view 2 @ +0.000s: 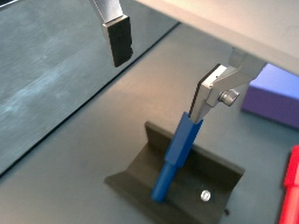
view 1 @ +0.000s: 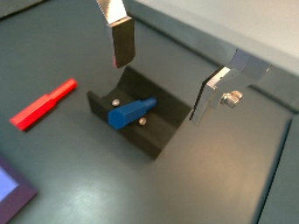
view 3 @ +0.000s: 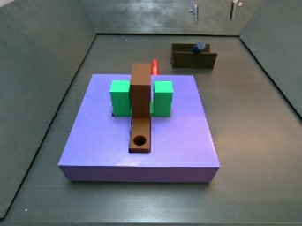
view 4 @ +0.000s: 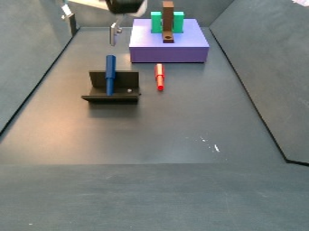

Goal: Pick up the blue object. Move up. Place the blue object on the fixture. Regrasp the blue object. Move to above the board. Insert the blue object.
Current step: Regrasp the blue object.

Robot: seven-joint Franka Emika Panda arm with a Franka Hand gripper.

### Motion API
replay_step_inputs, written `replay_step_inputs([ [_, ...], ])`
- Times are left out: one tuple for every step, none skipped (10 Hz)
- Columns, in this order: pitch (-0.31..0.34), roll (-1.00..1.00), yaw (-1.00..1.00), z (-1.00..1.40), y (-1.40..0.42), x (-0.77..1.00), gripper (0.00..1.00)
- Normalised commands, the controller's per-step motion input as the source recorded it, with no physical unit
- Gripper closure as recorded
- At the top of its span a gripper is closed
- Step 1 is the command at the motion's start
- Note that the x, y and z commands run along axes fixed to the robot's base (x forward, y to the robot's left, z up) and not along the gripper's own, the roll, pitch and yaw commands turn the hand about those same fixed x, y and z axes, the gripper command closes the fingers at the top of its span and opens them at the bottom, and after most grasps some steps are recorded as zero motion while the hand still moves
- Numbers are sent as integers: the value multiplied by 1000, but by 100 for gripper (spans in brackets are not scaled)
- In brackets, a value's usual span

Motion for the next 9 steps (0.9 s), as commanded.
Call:
replay_step_inputs([
  [80, 1000, 194, 31, -9, 43, 0],
  [0, 1000, 289, 0, -51, 0, 0],
  [0, 1000, 369, 0, -63, 0, 0],
  [0, 1000, 400, 0, -26, 0, 0],
  [37, 1000, 411, 0, 0, 0, 0],
  [23, 1000, 420, 0, -14, 0, 0],
  [0, 1000, 420, 0, -66, 0, 0],
  [0, 1000, 429, -34, -83, -11, 0],
  [0, 1000, 394, -163, -203, -77, 0],
])
